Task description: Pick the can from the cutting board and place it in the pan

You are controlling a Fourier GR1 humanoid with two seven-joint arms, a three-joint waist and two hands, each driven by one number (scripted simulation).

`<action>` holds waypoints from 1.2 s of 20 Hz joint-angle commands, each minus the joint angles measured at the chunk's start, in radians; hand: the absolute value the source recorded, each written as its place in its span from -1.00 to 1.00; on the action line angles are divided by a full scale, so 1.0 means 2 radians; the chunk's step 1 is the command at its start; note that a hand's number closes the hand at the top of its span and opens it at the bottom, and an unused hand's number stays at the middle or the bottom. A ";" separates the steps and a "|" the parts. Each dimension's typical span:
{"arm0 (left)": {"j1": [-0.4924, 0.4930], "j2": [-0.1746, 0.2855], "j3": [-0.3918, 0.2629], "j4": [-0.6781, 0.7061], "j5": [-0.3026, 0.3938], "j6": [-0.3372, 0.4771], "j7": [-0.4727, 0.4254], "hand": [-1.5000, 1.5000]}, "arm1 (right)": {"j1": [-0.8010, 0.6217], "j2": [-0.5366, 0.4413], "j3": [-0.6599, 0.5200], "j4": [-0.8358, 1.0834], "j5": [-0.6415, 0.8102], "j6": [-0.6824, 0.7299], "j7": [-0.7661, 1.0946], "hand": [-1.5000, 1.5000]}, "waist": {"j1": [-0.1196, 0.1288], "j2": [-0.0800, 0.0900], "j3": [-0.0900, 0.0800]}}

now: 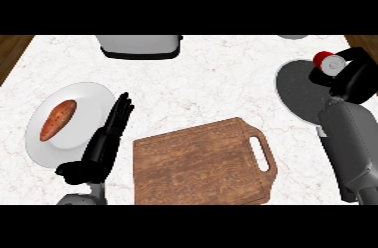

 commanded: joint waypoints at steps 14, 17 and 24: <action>-0.014 -0.006 -0.008 -0.015 0.001 -0.004 0.022 0.00 | -0.080 -0.056 -0.115 0.223 -0.203 0.195 -0.194 -1.00 | 0.021 0.009 0.002; 0.006 0.000 -0.010 -0.010 -0.007 -0.007 -0.008 0.00 | -0.070 -0.059 -0.137 0.237 -0.219 0.159 -0.247 -1.00 | 0.023 0.010 0.002; -0.014 0.003 0.010 0.005 -0.001 -0.005 -0.004 0.00 | -0.057 -0.056 -0.216 0.182 -0.313 0.123 -0.393 -1.00 | 0.007 0.005 0.002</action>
